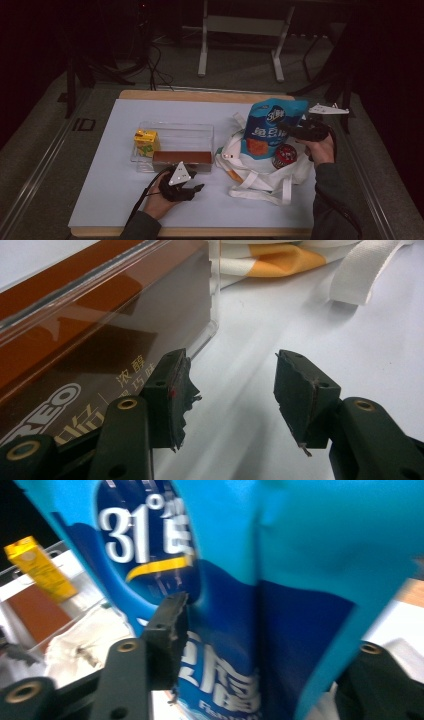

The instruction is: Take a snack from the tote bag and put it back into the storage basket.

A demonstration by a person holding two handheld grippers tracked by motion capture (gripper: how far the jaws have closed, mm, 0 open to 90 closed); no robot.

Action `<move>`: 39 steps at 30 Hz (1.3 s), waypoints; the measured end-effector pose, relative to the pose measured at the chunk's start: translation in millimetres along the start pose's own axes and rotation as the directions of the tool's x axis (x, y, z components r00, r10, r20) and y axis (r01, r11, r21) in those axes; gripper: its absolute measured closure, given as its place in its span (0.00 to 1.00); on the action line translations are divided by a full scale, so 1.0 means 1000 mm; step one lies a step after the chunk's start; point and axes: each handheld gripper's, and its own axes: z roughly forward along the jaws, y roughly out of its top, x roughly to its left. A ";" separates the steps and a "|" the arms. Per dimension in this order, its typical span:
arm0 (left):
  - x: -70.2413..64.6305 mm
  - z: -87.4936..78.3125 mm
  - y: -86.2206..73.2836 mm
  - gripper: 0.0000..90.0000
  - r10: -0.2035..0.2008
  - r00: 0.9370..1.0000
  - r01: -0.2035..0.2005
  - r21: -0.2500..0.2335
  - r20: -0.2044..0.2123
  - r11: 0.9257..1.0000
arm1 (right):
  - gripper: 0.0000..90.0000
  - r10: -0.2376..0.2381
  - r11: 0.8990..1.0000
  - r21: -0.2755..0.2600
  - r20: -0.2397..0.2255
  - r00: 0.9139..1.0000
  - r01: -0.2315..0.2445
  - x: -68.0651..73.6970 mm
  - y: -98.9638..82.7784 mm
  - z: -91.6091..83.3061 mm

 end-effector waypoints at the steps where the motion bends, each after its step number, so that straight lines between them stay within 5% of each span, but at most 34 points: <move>1: 0.000 0.000 0.000 0.53 0.000 1.000 0.000 0.000 0.000 1.000 | 0.54 0.000 1.000 0.000 0.000 1.000 0.000 0.000 0.000 0.000; 8: 0.000 0.000 0.000 0.53 0.001 1.000 -0.001 0.003 -0.001 1.000 | 0.65 0.008 1.000 -0.011 -0.057 0.998 -0.009 0.004 -0.004 0.005; 9: 0.000 0.000 0.000 0.53 0.001 1.000 -0.001 0.003 0.000 1.000 | 0.73 0.005 1.000 -0.011 -0.062 0.998 -0.006 0.004 -0.005 0.004; 17: 0.000 0.000 0.000 0.53 0.001 1.000 -0.001 0.004 0.001 1.000 | 0.93 0.012 1.000 -0.018 -0.084 0.996 -0.013 0.003 -0.006 0.004; 39: 0.000 0.000 0.000 0.53 0.001 1.000 -0.001 0.006 0.004 1.000 | 0.97 0.057 0.995 -0.071 -0.135 0.989 -0.067 0.007 0.004 0.004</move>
